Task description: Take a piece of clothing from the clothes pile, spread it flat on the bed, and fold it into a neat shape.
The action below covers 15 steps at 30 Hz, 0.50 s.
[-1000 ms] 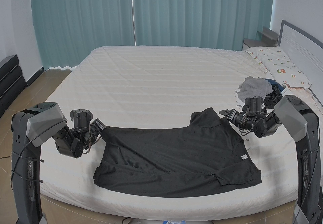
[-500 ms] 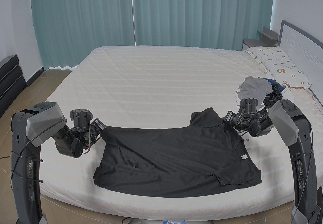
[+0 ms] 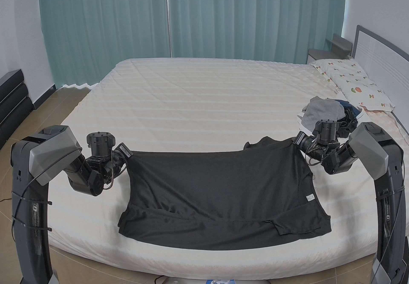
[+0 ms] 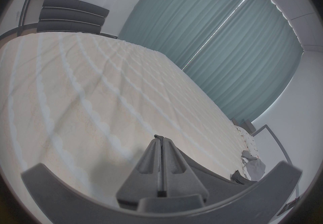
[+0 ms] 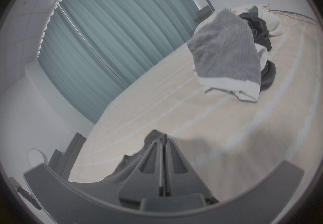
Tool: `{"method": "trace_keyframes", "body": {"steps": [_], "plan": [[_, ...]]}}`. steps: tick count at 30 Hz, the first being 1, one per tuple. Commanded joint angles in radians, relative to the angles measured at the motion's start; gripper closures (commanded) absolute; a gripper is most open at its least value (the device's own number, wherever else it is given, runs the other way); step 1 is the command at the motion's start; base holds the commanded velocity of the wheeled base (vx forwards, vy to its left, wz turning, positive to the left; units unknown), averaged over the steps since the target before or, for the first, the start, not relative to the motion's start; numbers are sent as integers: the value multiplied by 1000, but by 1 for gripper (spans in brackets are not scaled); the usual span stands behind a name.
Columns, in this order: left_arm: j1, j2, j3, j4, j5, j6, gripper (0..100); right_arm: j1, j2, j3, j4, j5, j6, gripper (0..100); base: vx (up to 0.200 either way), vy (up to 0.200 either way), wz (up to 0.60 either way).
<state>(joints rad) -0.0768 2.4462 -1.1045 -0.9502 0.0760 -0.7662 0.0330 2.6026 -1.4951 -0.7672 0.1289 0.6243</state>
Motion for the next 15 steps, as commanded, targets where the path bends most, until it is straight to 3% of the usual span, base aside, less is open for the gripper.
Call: {"method": "trace_keyframes", "body": {"steps": [1, 5, 15], "plan": [[5, -35, -8, 1, 1, -1, 100, -12, -73, 98, -93, 1, 40, 100, 0, 0, 0], [11, -59, 18, 2, -8, 4, 100, -35, -122, 179, -195, 5, 118, 100, 0, 0, 0], [2, -52, 20, -4, -31, 15, 100, -67, -141, 248, -245, 44, 120, 100, 0, 0, 0]]}}
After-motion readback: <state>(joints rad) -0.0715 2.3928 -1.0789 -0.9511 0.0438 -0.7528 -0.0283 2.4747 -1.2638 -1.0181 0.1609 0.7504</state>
